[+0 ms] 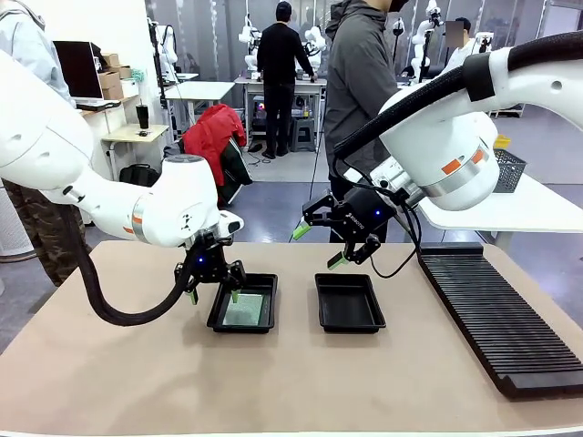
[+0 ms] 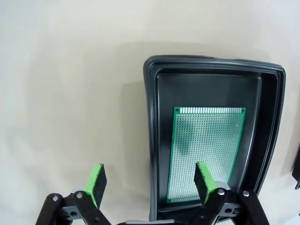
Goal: Inspect and transfer BCBs to ESD trays.
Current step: Pick up the ESD tray and place it on the left side of the table.
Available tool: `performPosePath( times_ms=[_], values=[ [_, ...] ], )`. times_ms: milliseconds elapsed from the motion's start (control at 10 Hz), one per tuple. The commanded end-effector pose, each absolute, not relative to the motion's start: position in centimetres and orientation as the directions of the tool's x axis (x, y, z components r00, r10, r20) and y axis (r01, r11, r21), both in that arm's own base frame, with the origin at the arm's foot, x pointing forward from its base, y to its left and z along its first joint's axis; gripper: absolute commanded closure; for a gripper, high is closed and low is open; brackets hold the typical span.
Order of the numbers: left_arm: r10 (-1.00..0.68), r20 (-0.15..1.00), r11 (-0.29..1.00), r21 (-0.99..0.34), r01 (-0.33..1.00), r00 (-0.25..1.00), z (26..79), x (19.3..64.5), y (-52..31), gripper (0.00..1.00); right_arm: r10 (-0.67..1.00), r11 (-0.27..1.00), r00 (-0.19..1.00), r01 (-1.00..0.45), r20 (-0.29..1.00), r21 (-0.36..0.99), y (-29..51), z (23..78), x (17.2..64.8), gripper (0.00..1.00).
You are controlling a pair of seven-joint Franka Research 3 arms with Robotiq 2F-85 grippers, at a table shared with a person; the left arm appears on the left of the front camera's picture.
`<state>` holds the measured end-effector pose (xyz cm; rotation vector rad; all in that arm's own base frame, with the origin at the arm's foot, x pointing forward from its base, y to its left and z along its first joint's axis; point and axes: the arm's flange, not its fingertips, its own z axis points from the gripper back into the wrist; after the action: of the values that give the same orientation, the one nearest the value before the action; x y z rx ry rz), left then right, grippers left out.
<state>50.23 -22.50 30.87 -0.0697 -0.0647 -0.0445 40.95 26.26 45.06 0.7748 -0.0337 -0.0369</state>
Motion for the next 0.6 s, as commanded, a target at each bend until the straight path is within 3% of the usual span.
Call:
performPosePath(
  times_ms=[0, 100, 500],
  values=[
    [-0.002, 0.119, 0.998, -0.063, 0.01, 0.993, 30.58, 50.8, -23.09, 0.0, -0.044, 0.717, 0.999, 0.019, 0.018, 0.697, 26.23, 45.05, 41.01, 0.0],
    [-0.042, 0.066, 0.997, -0.068, 0.047, 0.997, 30.87, 50.23, -22.5, 0.0, -0.044, 0.717, 0.999, 0.019, 0.018, 0.697, 26.23, 45.05, 41.01, 0.0],
    [-0.042, 0.066, 0.997, -0.068, 0.047, 0.997, 30.87, 50.23, -22.5, 0.0, -0.044, 0.717, 0.999, 0.019, 0.018, 0.697, 26.23, 45.05, 41.01, 0.0]
  ],
)
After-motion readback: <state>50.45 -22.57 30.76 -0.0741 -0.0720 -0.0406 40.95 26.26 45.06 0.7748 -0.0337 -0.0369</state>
